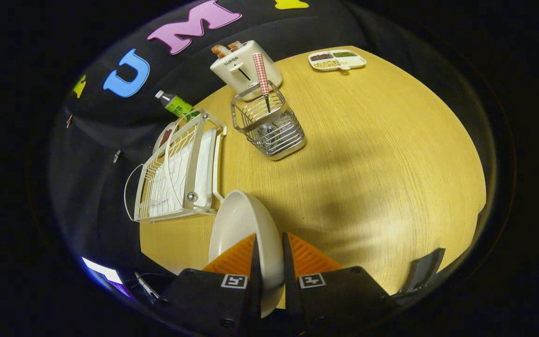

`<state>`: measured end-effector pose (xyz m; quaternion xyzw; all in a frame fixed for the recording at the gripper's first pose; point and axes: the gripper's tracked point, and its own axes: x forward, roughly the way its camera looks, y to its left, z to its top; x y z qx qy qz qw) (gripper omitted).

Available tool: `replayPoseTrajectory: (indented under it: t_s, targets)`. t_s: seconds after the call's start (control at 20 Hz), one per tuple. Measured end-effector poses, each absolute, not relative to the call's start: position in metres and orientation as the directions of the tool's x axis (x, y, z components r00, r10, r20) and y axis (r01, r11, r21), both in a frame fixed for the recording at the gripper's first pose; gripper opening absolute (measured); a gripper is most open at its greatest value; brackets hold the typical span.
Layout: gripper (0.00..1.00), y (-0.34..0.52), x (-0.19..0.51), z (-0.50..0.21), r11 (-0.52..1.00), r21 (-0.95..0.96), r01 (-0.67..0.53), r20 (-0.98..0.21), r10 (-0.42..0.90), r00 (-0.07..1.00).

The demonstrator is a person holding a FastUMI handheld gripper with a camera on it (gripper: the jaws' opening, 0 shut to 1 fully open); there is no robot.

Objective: Take the plate from the dish rack, then take the spoon from the basket and place it into the plate.

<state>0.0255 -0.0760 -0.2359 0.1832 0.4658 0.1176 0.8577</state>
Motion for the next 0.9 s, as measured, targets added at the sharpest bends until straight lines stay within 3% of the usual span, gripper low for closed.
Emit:
replayPoseTrajectory:
  t_s: [0.3,0.35,0.5,0.55,0.6,0.9]
  targets:
    - [0.34,-0.1,0.04,-0.252,0.933,0.352,-0.081,-0.751,0.333,0.57]
    - [0.48,-0.102,0.043,-0.247,0.933,0.35,-0.083,-0.738,0.33,0.589]
    - [0.72,-0.099,0.058,-0.221,0.936,0.318,-0.15,-0.671,0.334,0.662]
    - [0.91,-0.099,0.067,-0.209,0.942,0.289,-0.174,-0.642,0.325,0.694]
    - [0.97,-0.099,0.075,-0.196,0.946,0.262,-0.194,-0.61,0.318,0.726]
    - [0.99,-0.078,0.126,-0.117,0.943,0.221,-0.249,-0.435,0.324,0.84]
